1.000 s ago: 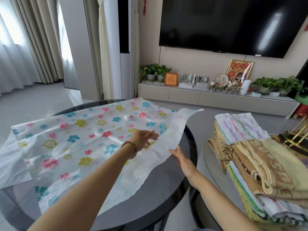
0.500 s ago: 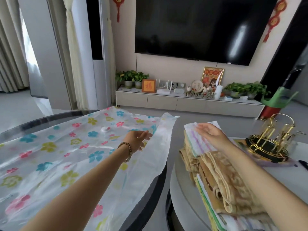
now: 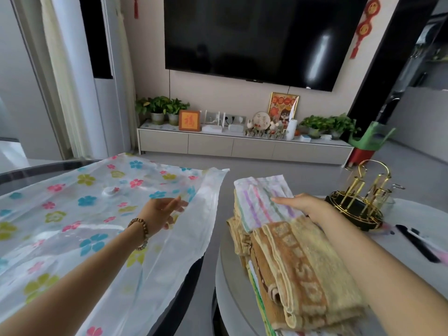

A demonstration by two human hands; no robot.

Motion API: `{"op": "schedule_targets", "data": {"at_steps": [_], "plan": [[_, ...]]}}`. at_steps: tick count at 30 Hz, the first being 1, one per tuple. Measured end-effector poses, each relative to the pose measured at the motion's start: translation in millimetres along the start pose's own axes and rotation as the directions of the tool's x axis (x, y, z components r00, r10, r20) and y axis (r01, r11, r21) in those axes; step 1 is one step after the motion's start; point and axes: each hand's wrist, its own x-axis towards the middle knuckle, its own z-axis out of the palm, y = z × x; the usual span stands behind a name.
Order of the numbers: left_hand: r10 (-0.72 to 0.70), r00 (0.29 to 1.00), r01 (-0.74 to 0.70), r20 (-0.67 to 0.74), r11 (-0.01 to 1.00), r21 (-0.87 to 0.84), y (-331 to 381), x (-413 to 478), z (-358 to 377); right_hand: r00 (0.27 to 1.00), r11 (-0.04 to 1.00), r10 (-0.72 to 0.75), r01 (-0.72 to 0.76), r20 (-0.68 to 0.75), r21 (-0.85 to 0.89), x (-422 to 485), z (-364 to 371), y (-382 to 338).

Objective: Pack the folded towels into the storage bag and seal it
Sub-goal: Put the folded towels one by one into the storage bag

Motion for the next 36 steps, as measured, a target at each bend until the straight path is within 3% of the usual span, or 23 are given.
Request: {"op": "schedule_targets", "data": {"at_steps": [5, 14, 21, 27, 36], "plan": [[-0.01, 1.0, 0.01, 0.008, 1.0, -0.007, 0.9, 1.4, 1.8, 0.999, 0.999, 0.033, -0.032, -0.03, 0.03, 9.3, 6.2, -0.9], [-0.016, 1.0, 0.016, 0.009, 1.0, 0.007, 1.3, -1.3, 5.0, 0.996, 0.997, -0.05, 0.055, -0.078, 0.056, 13.2, 7.9, -0.4], [-0.018, 1.0, 0.018, 0.006, 1.0, 0.009, 0.8, -1.0, 5.6, 0.95, 0.962, -0.193, 0.232, -0.244, 0.144, 5.7, -2.9, -7.6], [-0.035, 0.999, 0.035, 0.013, 0.999, 0.013, -5.5, -4.0, 2.8, 0.944, 0.834, -0.259, 0.324, -0.202, 0.447, -1.1, -2.9, -33.1], [-0.1, 0.994, 0.098, 0.046, 0.995, 0.03, -27.5, -19.5, -42.1, 0.932, 0.66, -0.342, 0.327, -0.117, 0.676, -25.3, 34.0, -70.6]]}}
